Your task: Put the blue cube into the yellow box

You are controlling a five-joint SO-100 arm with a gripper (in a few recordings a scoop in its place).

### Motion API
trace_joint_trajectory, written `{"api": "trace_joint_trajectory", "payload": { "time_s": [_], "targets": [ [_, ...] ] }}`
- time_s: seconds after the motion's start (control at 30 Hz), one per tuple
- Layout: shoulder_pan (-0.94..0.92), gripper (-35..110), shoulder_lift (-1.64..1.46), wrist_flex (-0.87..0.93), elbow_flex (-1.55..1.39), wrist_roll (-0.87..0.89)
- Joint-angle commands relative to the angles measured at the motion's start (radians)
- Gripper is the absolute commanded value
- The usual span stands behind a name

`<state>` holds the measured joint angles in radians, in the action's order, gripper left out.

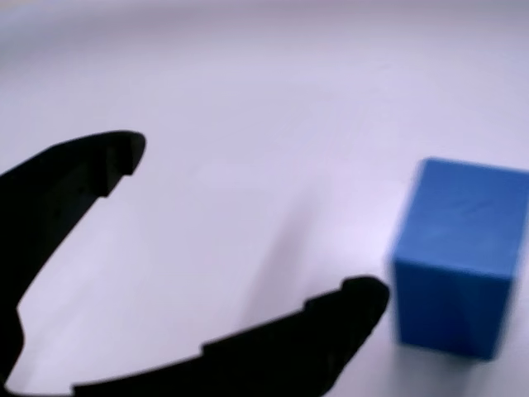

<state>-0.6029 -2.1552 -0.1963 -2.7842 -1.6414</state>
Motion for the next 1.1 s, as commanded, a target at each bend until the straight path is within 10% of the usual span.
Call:
{"api": "trace_joint_trajectory", "payload": {
  "time_s": [0.0,1.07],
  "targets": [
    [-0.072,50,0.097,-0.149,0.193,-0.017],
    [-0.034,50,0.795,-0.56,0.465,0.031]
  ]
}}
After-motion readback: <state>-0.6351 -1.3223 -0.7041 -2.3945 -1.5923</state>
